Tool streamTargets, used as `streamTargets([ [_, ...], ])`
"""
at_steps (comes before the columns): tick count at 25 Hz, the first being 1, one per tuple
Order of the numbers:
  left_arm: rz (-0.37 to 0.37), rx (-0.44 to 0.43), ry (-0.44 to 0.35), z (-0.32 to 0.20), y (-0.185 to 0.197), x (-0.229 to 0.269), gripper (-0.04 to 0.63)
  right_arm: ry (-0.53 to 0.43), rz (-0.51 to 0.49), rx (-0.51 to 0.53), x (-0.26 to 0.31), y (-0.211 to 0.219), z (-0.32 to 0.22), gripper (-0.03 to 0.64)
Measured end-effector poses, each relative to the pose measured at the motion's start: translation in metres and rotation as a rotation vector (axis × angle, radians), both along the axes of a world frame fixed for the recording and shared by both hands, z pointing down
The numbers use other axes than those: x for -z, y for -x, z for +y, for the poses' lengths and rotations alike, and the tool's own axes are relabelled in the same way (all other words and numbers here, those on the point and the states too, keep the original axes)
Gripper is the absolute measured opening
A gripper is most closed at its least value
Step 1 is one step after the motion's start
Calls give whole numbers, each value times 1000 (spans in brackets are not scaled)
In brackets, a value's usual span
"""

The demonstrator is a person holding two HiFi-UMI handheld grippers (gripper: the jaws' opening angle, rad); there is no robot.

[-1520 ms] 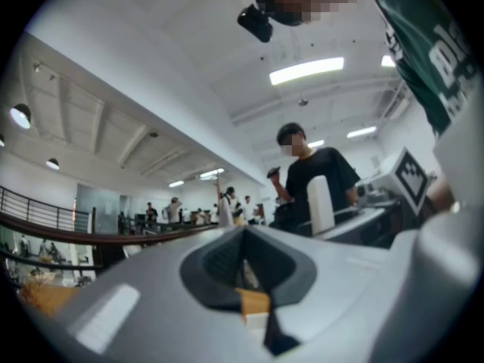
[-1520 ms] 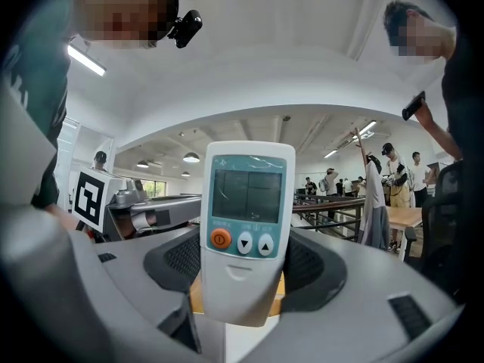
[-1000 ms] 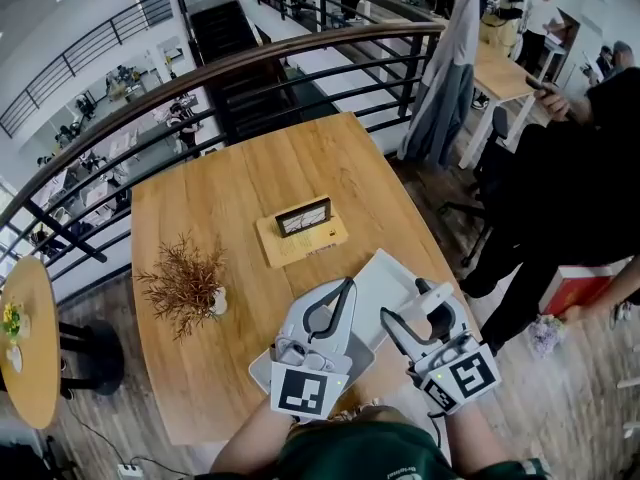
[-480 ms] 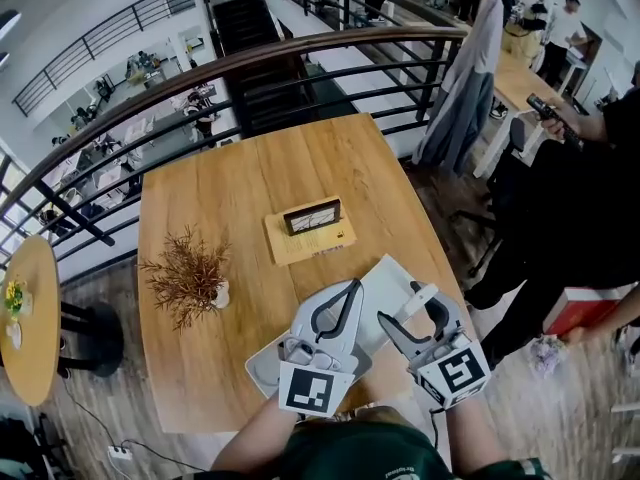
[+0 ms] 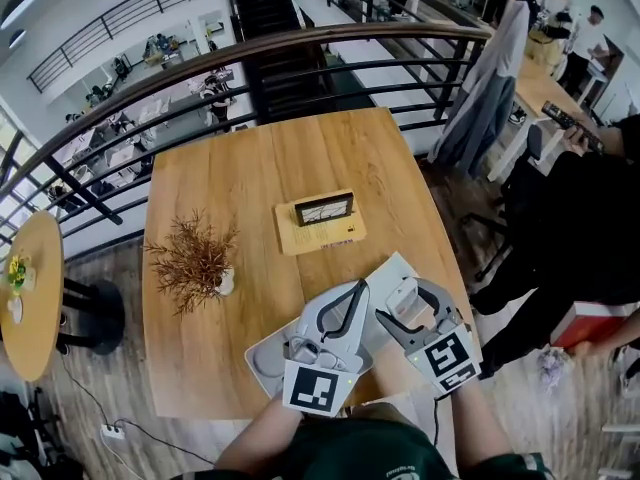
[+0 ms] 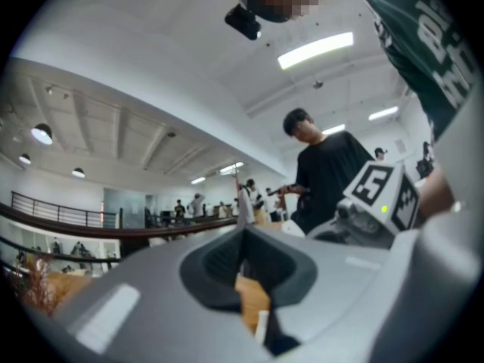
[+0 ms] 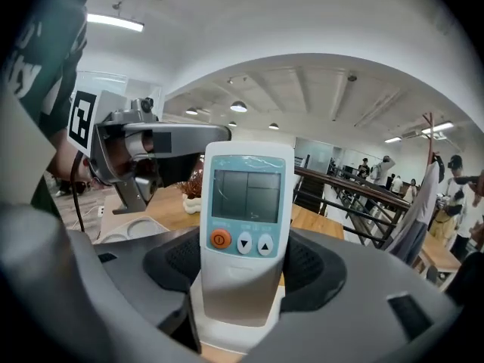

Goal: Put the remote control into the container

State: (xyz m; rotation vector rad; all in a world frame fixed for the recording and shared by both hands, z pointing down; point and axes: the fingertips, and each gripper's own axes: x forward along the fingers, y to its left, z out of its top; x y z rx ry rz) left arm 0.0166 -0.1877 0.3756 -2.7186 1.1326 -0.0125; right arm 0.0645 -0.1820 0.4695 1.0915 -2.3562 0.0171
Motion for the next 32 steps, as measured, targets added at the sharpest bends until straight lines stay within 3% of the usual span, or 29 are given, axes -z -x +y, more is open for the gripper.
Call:
streamTargets([
  [15, -6, 49, 23, 1, 1, -8, -2, 37, 233, 180, -57, 3, -11, 304],
  [32, -31, 91, 62, -1, 10, -24, -2, 178, 317, 276, -137, 3, -9, 304],
])
